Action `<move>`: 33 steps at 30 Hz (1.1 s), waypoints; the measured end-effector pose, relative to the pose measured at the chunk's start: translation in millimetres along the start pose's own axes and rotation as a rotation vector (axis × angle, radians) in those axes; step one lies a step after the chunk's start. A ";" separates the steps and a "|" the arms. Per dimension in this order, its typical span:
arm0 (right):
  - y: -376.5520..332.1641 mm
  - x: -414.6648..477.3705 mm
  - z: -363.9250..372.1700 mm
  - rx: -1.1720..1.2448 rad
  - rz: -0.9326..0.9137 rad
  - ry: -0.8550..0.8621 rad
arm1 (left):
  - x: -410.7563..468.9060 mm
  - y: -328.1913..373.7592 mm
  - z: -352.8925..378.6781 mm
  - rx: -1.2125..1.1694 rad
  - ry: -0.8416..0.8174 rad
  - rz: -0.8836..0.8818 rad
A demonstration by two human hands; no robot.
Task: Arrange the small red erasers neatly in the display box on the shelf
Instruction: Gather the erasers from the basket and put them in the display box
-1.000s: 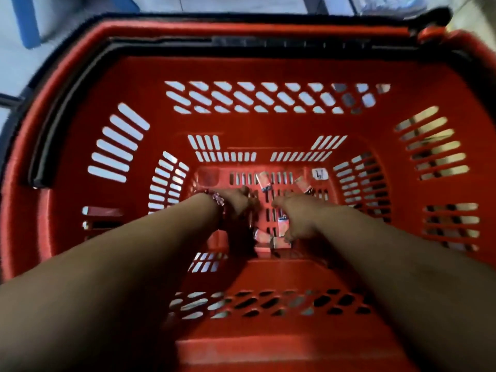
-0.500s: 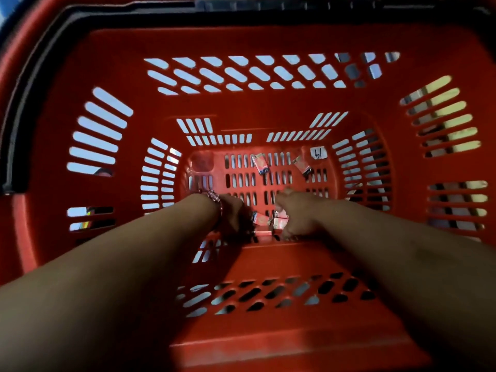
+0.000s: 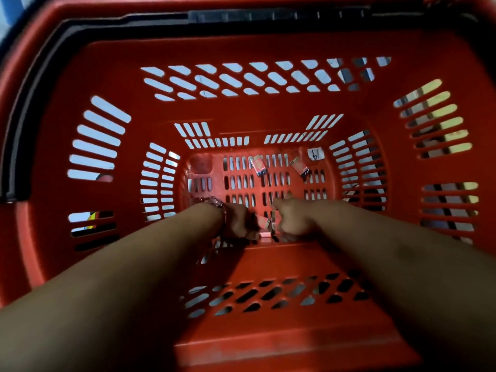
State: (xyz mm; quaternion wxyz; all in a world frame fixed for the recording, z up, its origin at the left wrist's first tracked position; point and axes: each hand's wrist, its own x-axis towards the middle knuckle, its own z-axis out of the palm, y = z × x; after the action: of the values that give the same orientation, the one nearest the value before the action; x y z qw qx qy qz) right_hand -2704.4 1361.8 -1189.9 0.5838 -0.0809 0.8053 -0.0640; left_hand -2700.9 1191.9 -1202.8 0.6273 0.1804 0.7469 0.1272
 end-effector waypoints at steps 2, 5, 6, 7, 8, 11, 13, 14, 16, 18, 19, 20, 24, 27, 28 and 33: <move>-0.7 0.9 2.6 0.027 0.010 -0.029 | 2.1 1.9 4.2 0.037 0.008 -0.011; -1.1 -2.1 5.2 -0.018 -0.002 -0.047 | 2.5 8.0 4.5 -0.017 0.069 -0.035; -0.5 -3.0 5.7 -0.023 -0.007 -0.051 | 1.9 7.6 3.9 -0.013 0.076 -0.035; 0.6 -2.5 6.2 -0.015 -0.010 -0.058 | 2.4 7.2 2.0 0.009 0.094 -0.026; 0.9 -1.9 6.4 -0.002 -0.016 -0.061 | 3.2 5.3 0.7 0.031 0.116 -0.022; 1.0 -1.4 6.7 0.020 -0.036 -0.061 | 4.2 -1.2 -0.4 0.009 0.148 -0.028; 0.5 -1.6 6.8 0.010 -0.053 -0.064 | 3.3 -4.4 -1.5 -0.094 0.112 -0.018; 1.1 -1.8 6.7 0.012 -0.058 -0.071 | 2.4 -5.6 -2.5 -0.161 0.074 -0.021; 0.9 -2.6 5.7 0.006 -0.064 -0.089 | -2.6 -7.9 -4.1 -0.270 0.011 -0.064; 0.1 -3.6 5.3 0.008 -0.085 -0.065 | -4.1 -13.6 -4.3 -0.353 -0.027 -0.098; -0.1 -4.2 5.3 0.017 -0.102 -0.029 | -4.9 -16.5 -4.7 -0.365 -0.025 -0.108; 0.0 -5.0 5.3 0.036 -0.119 0.023 | -5.9 -17.4 -5.4 -0.368 -0.014 -0.105; 4.3 -6.0 5.4 0.120 -0.141 0.157 | -4.5 -18.6 -6.5 -0.287 0.011 -0.065; 5.9 -4.5 7.1 0.137 -0.150 0.152 | -0.9 -18.8 -5.0 -0.357 0.112 -0.144; 5.3 -5.4 7.1 0.132 -0.157 0.141 | 1.3 -18.4 -6.7 -0.346 0.154 -0.153; 2.2 -7.3 4.8 0.050 -0.158 0.153 | 6.8 -2.5 -15.4 -0.246 0.453 -0.231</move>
State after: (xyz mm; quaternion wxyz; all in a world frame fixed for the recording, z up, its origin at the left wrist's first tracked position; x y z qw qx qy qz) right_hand -2697.8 1365.4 -1185.0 0.5154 -0.1245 0.8368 -0.1361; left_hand -2717.3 1193.1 -1207.1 0.4719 -0.0164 0.8626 0.1816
